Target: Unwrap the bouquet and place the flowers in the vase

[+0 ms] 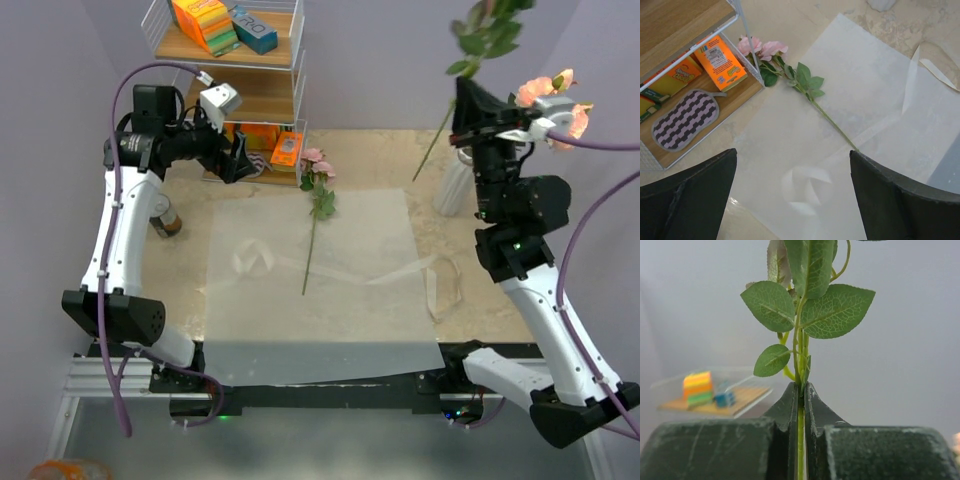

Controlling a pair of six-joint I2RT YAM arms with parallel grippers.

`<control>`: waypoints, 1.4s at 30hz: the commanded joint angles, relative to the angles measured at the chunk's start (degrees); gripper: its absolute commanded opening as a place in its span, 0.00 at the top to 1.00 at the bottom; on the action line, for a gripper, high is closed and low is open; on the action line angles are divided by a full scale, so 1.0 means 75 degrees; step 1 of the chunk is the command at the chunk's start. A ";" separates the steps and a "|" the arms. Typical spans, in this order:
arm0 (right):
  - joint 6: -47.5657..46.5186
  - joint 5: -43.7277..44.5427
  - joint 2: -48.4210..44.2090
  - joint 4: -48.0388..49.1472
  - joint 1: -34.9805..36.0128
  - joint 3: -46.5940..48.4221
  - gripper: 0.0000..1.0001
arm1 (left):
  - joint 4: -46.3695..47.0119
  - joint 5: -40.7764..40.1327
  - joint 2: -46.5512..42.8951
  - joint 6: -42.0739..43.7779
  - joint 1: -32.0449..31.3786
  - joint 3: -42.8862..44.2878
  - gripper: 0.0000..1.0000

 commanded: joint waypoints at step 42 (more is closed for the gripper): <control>0.3011 -0.3586 0.0928 -0.1745 0.2814 -0.0861 1.00 | 0.2529 -0.0882 0.0136 -0.2121 -0.2990 0.0336 0.01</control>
